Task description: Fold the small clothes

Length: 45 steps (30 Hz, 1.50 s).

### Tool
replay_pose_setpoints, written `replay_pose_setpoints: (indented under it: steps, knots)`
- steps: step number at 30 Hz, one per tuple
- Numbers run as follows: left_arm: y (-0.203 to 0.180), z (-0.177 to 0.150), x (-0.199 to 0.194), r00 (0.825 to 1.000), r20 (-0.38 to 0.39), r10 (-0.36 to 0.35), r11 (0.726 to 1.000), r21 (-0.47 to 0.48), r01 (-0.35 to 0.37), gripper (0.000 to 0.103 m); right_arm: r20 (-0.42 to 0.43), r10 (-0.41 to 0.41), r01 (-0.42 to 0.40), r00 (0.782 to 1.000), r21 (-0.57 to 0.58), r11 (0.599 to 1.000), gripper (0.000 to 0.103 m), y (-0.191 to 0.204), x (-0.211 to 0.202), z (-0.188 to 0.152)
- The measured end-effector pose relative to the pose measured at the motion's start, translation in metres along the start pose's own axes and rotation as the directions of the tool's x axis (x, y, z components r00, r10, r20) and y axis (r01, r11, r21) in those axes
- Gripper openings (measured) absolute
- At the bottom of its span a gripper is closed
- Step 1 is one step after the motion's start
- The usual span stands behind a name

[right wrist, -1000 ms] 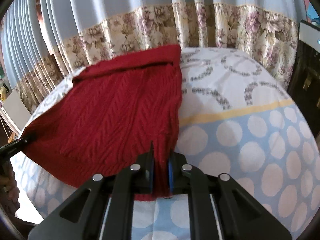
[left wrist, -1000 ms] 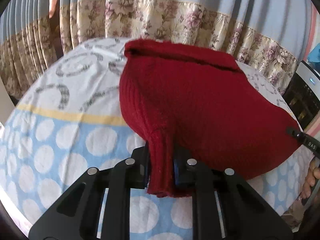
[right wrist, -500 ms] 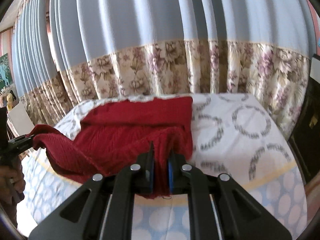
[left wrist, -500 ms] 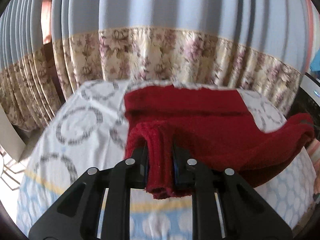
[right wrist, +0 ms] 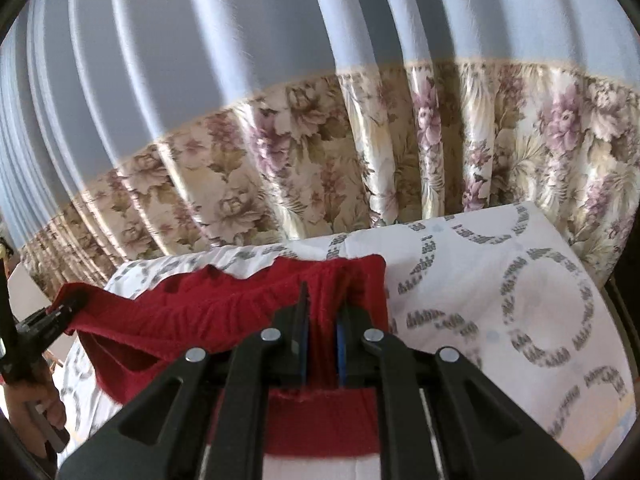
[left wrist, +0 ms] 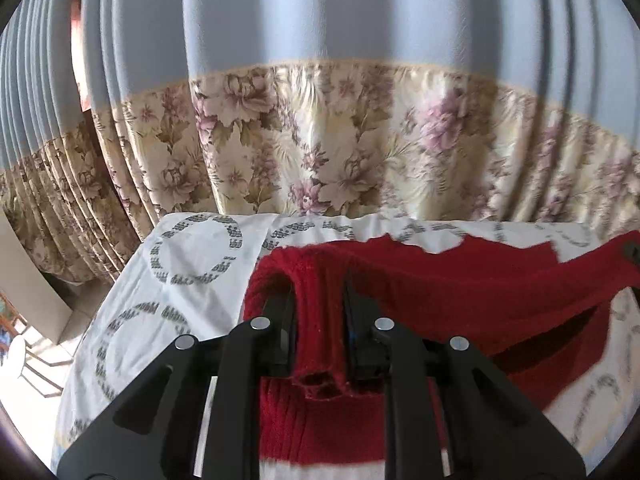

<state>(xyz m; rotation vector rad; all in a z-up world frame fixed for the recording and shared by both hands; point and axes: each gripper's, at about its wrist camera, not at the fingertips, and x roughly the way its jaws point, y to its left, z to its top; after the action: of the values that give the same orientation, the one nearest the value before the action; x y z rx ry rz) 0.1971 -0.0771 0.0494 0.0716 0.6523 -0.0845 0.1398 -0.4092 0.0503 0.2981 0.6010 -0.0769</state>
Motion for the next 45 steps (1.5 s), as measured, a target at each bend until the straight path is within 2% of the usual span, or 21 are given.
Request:
replay_pose_setpoints:
  steps: [2,8,10,11,12,14,15,16,18,19,20,21,23,27,29,31,35,39,42,44,45]
  knots:
    - [-0.001,0.007,0.027,0.999,-0.039,0.005,1.0,-0.017,-0.006,0.016,-0.031,-0.02,0.021,0.999,0.013,1.0,0.01,-0.002,0.03,0.008]
    - [-0.006,0.027,0.088,0.995,-0.072,0.075,0.997,-0.008,-0.076,0.02,-0.108,-0.068,0.072,0.992,0.033,0.997,0.01,-0.008,0.101,0.021]
    - [-0.006,0.033,0.107,0.992,-0.091,0.086,0.996,-0.009,-0.087,0.03,-0.131,-0.08,0.086,0.988,0.037,0.996,0.01,-0.008,0.118,0.025]
    - [-0.006,0.035,0.115,0.991,-0.103,0.086,0.996,-0.011,-0.088,0.03,-0.15,-0.087,0.094,0.985,0.04,0.995,0.01,-0.008,0.129,0.027]
    - [-0.003,0.037,0.123,0.99,-0.115,0.087,0.996,-0.02,-0.09,0.035,-0.167,-0.087,0.096,0.982,0.044,0.994,0.011,-0.009,0.136,0.027]
    - [0.004,0.044,0.136,0.984,-0.13,0.122,0.992,-0.029,-0.126,0.063,-0.205,-0.08,0.094,0.975,0.059,0.994,0.015,-0.011,0.153,0.031]
    - [0.009,0.047,0.135,0.984,-0.119,0.134,0.99,-0.037,-0.14,0.084,-0.216,-0.074,0.091,0.974,0.071,0.993,0.017,-0.012,0.157,0.034]
    - [0.019,0.053,0.13,0.984,-0.092,0.153,0.986,-0.057,-0.159,0.09,-0.21,-0.069,0.087,0.975,0.08,0.993,0.022,-0.013,0.157,0.036]
    - [0.033,0.06,0.124,0.985,-0.077,0.153,0.984,-0.079,-0.159,0.094,-0.185,-0.05,0.07,0.981,0.1,0.993,0.041,-0.015,0.15,0.042]
    - [0.042,0.064,0.118,0.984,-0.069,0.164,0.982,-0.085,-0.17,0.095,-0.155,-0.061,0.078,0.986,0.103,0.992,0.073,-0.016,0.144,0.044]
    - [0.048,0.065,0.11,0.983,-0.049,0.179,0.979,-0.091,-0.183,0.095,-0.095,-0.091,0.101,0.991,0.101,0.99,0.092,-0.016,0.131,0.047]
    - [0.053,0.064,0.103,0.981,-0.029,0.192,0.976,-0.094,-0.194,0.096,-0.05,-0.11,0.114,0.993,0.098,0.989,0.092,-0.017,0.122,0.048]
    - [0.056,0.057,0.091,0.98,-0.004,0.201,0.977,-0.064,-0.201,0.097,0.0,-0.128,0.127,0.992,0.078,0.989,0.092,-0.02,0.101,0.05]
    - [0.043,0.033,0.082,0.988,0.008,0.157,0.987,0.02,-0.157,0.097,-0.008,-0.146,0.146,0.989,-0.011,0.989,0.092,-0.017,0.089,0.038]
    - [0.032,0.022,0.083,0.993,-0.007,0.12,0.991,0.065,-0.12,0.096,-0.029,-0.151,0.149,0.988,-0.051,0.987,0.092,-0.014,0.091,0.032]
    - [0.018,0.014,0.091,0.996,-0.049,0.081,0.992,0.1,-0.076,0.096,-0.061,-0.121,0.116,0.991,-0.079,0.99,0.092,-0.009,0.093,0.024]
    - [-0.004,0.01,0.097,0.996,-0.09,-0.006,0.994,0.106,0.015,0.096,-0.072,-0.106,0.097,0.992,-0.111,0.989,0.092,0.004,0.097,0.017]
    - [-0.027,0.013,0.105,0.995,-0.097,-0.007,0.992,0.121,0.019,0.096,-0.091,-0.085,0.073,0.992,-0.125,0.989,0.092,0.019,0.109,0.016]
    - [-0.04,0.013,0.132,0.989,-0.128,0.08,0.985,0.161,-0.059,0.094,-0.124,-0.105,0.084,0.987,-0.161,0.983,0.092,0.031,0.125,0.015]
    - [-0.038,0.012,0.149,0.979,-0.168,0.113,0.983,0.165,-0.085,0.068,-0.157,-0.121,0.095,0.98,-0.162,0.982,0.091,0.032,0.139,0.014]
    - [-0.033,0.012,0.161,0.972,-0.203,0.118,0.985,0.149,-0.088,0.039,-0.179,-0.126,0.098,0.976,-0.156,0.983,0.091,0.031,0.145,0.014]
